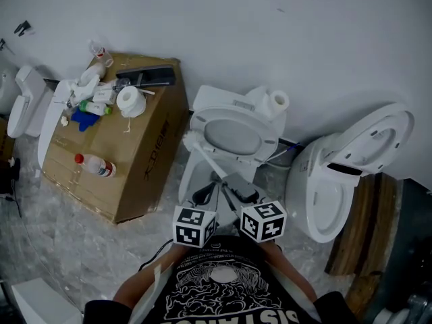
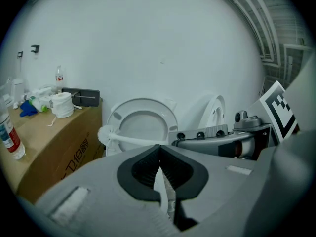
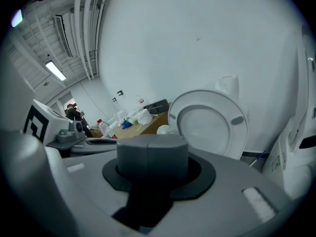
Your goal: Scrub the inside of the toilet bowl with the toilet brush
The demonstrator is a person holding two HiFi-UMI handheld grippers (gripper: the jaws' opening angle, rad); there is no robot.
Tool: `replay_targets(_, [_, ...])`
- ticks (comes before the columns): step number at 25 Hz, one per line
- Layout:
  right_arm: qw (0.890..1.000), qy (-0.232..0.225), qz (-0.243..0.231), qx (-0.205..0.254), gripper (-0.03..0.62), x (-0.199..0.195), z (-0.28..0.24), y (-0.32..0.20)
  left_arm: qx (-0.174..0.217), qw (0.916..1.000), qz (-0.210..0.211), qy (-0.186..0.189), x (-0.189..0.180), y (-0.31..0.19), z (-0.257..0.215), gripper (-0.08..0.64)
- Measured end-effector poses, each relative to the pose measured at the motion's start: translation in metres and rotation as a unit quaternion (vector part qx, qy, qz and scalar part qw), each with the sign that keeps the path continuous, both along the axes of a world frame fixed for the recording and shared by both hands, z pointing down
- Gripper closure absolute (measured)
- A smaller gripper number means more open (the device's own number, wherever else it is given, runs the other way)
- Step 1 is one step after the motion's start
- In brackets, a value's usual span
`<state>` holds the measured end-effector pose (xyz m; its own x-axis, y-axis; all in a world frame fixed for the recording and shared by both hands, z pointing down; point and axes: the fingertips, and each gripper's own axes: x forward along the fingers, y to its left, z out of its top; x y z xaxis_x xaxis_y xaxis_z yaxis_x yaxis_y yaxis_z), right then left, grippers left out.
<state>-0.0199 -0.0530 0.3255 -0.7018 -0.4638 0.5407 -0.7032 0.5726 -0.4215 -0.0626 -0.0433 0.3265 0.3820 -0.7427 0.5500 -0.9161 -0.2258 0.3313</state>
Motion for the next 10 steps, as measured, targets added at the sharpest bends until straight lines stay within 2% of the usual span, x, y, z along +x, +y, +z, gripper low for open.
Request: replay_targets(10, [1.000, -0.007, 0.000, -0.003, 0.442, 0.0051, 0.0005, 0.0018, -0.003, 1.0000, 0.001, -0.004, 0.0067, 0.0032, 0.0012, 0.569])
